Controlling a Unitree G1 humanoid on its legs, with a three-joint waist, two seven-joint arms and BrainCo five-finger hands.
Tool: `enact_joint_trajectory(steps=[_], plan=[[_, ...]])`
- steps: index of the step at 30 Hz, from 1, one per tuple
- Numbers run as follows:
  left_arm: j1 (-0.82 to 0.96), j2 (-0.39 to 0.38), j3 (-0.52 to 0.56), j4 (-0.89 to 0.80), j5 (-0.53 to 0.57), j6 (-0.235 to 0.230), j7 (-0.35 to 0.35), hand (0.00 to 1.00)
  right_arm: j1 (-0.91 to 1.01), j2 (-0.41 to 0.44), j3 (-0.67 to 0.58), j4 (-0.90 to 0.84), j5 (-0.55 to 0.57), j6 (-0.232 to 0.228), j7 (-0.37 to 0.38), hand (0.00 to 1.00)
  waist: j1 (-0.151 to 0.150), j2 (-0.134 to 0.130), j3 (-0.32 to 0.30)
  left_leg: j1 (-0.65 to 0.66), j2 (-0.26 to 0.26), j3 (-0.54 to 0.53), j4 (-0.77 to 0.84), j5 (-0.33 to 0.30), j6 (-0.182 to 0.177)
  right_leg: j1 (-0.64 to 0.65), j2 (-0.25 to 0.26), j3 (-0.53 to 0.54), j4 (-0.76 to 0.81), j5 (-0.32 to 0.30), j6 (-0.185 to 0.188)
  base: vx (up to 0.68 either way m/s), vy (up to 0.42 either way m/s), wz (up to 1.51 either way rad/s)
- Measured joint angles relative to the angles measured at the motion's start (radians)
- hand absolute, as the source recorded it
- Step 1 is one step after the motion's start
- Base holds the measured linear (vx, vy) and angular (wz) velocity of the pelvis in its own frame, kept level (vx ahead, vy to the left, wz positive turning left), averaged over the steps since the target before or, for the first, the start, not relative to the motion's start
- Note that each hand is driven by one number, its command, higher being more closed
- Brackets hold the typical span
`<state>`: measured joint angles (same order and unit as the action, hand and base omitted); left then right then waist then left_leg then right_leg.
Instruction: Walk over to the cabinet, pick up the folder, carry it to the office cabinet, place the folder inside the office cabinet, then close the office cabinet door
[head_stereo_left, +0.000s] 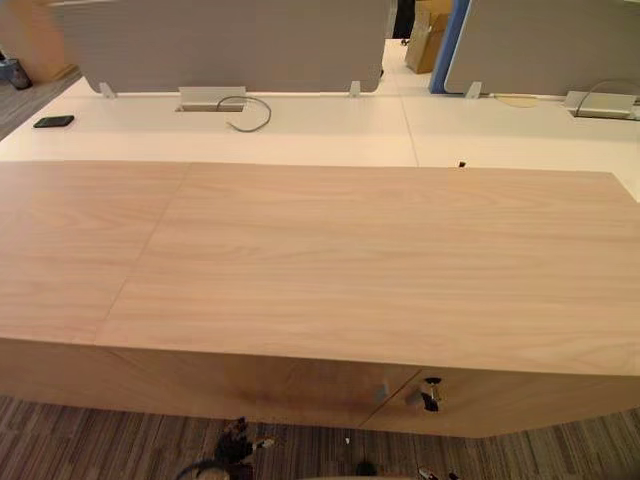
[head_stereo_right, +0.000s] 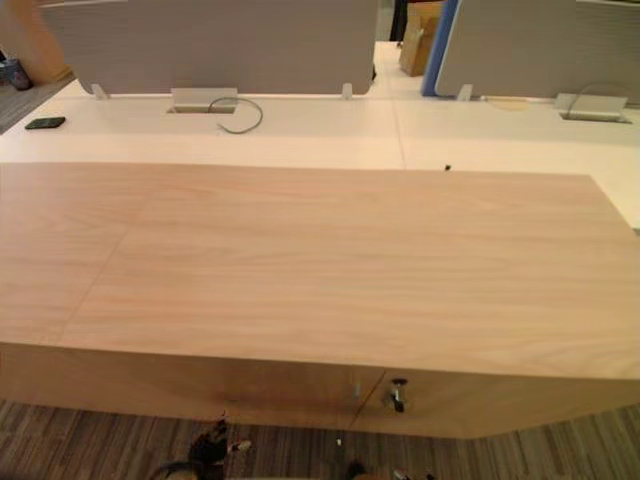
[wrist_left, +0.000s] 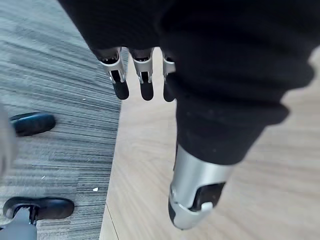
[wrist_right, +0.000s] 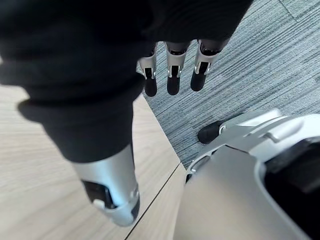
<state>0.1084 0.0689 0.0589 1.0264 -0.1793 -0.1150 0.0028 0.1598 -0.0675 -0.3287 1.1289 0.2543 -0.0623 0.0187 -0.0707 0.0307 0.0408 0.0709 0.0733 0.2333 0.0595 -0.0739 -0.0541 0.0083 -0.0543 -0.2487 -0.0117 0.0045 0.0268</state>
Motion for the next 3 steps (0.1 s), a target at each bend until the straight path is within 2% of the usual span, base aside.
enact_joint_trajectory(steps=[3], plan=[[0.017,0.005,0.046,0.048,-0.060,0.004,-0.021,0.00,-0.001,-0.004,0.008,0.009,0.000,0.000,0.000,0.00,0.010,-0.002,0.001,0.000,0.001,-0.009,0.000,-0.002,-0.003,0.022,0.006,-0.003,-0.045,0.022,-0.001,-0.01,-0.006,0.03]])
